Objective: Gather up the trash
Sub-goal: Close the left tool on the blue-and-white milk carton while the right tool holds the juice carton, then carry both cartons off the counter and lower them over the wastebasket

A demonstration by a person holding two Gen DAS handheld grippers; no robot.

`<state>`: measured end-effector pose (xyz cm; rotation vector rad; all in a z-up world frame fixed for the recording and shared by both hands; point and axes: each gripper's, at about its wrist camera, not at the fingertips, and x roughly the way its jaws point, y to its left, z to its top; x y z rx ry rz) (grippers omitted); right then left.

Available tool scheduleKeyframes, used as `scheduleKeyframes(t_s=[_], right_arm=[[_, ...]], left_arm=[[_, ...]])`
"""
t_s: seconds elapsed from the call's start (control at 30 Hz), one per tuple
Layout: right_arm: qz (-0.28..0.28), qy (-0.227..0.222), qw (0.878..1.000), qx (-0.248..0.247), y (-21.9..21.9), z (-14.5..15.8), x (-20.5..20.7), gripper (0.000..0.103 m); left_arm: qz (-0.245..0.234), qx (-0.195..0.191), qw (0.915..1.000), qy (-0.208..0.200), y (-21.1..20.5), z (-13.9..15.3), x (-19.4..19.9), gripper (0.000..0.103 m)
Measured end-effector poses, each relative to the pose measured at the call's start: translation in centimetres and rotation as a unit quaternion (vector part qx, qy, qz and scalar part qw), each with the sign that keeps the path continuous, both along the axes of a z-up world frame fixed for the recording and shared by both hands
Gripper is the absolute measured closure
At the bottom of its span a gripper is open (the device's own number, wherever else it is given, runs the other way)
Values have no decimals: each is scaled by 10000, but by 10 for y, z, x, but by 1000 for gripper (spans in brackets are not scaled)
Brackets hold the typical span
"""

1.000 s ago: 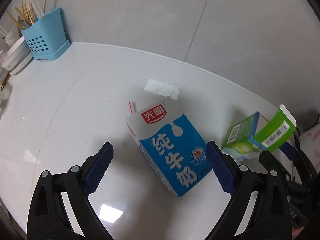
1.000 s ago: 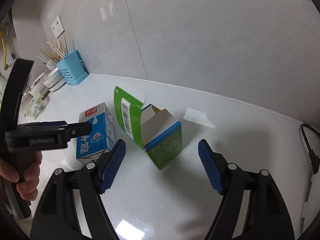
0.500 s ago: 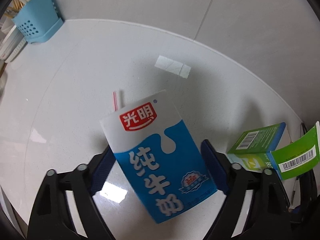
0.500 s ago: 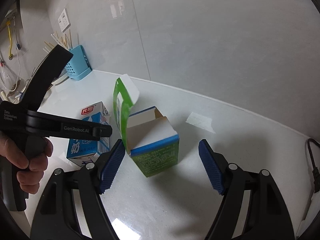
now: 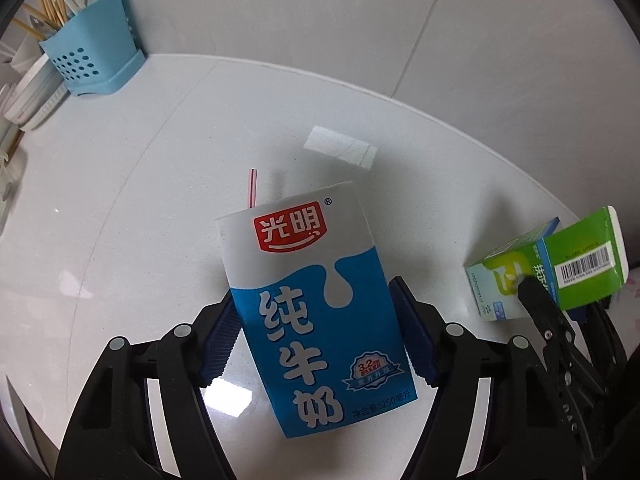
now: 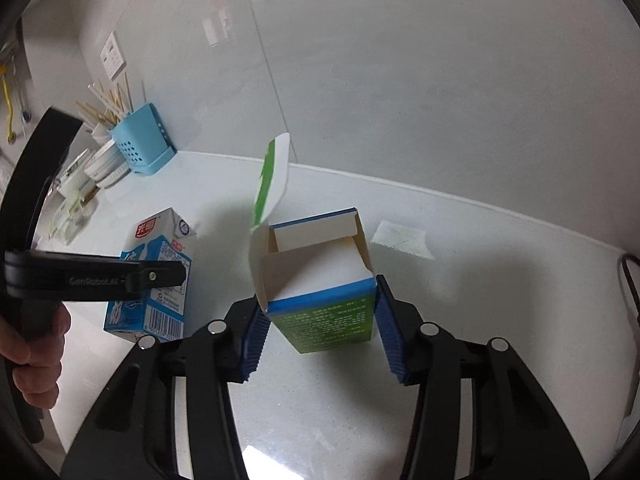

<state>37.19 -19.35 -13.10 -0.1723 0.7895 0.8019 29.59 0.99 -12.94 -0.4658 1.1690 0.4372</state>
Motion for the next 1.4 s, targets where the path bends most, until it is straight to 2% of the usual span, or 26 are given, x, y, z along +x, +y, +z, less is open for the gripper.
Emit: scheduleKeyframes(t_s=[0.23,0.43,0.63,0.9,1.07,1.17,1.4], right_arm=[[-238,51,9997,-26,-8,10,-18,57],[-485,119,9987,-32,-15,18,-42,57],[-672,223,9975,-25,-26,24,-79,57],[-960,268,9950,22,-40,37,-130,57],[-1104,210,9937,-55,-40,43,-167,57],[-1168,165,9930,-95,-37,46,-189,57],[-1247,128,9920,-147,-23,46,-241,57]], left_arm=[[-204,162,9989,-389,0,21,-32,34],[-344,274,9979,-485,2,31,-64,34],[-517,400,9961,-589,6,36,-97,34],[-715,532,9921,-878,-1,58,-143,34],[-829,578,9903,-956,0,68,-170,34],[-974,797,9873,-965,0,69,-189,34],[-1283,838,9825,-1055,-7,70,-235,34]])
